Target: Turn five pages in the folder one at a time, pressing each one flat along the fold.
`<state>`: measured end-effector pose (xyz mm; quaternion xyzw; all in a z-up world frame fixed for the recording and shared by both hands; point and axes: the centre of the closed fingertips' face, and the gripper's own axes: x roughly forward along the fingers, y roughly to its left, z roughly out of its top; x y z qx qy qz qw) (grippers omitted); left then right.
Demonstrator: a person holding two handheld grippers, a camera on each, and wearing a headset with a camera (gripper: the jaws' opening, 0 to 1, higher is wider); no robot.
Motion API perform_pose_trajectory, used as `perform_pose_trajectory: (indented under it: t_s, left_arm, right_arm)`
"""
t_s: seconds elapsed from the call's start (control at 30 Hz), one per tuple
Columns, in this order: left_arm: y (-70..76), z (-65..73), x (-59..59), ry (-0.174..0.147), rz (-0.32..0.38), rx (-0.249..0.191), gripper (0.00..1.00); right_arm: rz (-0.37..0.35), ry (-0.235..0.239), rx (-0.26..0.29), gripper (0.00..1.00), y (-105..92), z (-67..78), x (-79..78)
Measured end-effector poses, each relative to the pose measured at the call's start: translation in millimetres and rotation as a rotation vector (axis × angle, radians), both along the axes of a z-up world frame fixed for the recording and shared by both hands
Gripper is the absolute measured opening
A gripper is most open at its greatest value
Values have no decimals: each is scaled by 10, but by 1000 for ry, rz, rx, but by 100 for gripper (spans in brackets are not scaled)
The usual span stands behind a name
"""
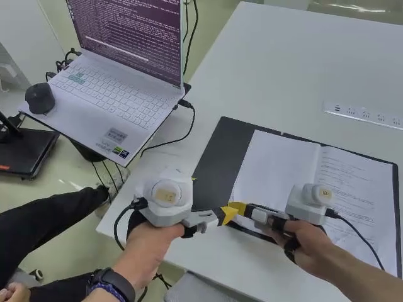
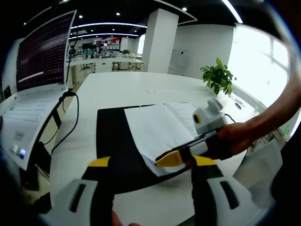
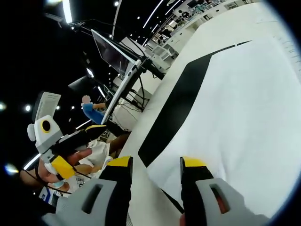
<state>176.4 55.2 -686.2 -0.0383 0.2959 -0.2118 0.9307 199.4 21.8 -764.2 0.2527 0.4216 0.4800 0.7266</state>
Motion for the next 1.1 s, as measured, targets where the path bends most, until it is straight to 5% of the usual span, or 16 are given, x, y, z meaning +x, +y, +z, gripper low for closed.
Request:
perform_pose_trajectory:
  t_s: [0.23,0.7,0.83,0.97,1.1]
  left_arm:
    - [2,-31,29,11,-1,-2,66]
    - [-76,-160,158,32,-19,-10,56]
    - [-142,-237,201,44,-38,-5,49]
    - [-217,-342,227,73,-53,-14,26]
    - [-267,-423,266,92,-65,-17,20]
  right_arm:
    - [22,-10,58,56,-28,198,-119]
    - [-52,-146,29,56,-637,498,-6]
    - [-100,-169,14,54,-879,535,35]
    - [-146,-181,-1,52,-1102,538,52]
    - [-182,-175,-8,51,-1245,511,27]
